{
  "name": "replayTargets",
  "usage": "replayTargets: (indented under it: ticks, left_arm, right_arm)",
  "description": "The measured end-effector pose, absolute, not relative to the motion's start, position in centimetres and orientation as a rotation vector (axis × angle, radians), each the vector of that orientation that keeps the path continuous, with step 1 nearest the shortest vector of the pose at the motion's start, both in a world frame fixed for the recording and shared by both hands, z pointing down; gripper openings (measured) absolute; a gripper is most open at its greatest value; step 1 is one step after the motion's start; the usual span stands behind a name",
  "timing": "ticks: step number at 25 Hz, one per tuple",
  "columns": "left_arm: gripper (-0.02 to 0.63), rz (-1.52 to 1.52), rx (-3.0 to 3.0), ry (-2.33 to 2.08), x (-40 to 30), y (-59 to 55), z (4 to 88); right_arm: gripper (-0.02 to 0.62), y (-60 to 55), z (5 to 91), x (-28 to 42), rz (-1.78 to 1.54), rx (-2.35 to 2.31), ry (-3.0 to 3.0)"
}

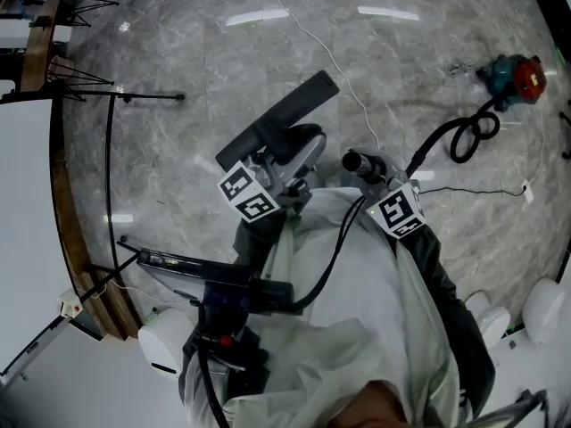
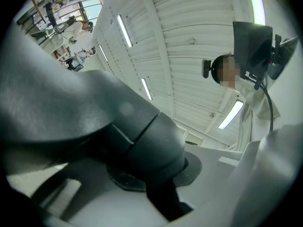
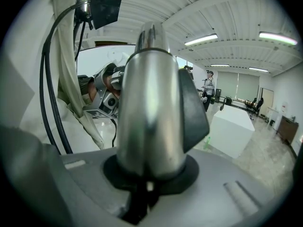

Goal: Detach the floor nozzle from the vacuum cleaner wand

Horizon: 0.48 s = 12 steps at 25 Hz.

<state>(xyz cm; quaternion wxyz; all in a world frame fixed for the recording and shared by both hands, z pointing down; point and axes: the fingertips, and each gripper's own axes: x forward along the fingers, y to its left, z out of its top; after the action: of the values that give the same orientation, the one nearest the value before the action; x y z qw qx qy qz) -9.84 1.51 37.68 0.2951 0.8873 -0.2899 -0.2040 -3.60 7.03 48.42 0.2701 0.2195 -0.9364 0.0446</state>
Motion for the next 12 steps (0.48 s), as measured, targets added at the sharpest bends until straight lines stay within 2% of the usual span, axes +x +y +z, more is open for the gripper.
replayTargets:
  ticks: [12]
  left_arm:
    - [0.075, -0.553, 2.346, -0.757, -9.76, 1.58, 37.58]
  right_arm:
    - [0.051, 7.39, 48.5, -3.68, 0.118, 0.57, -2.506]
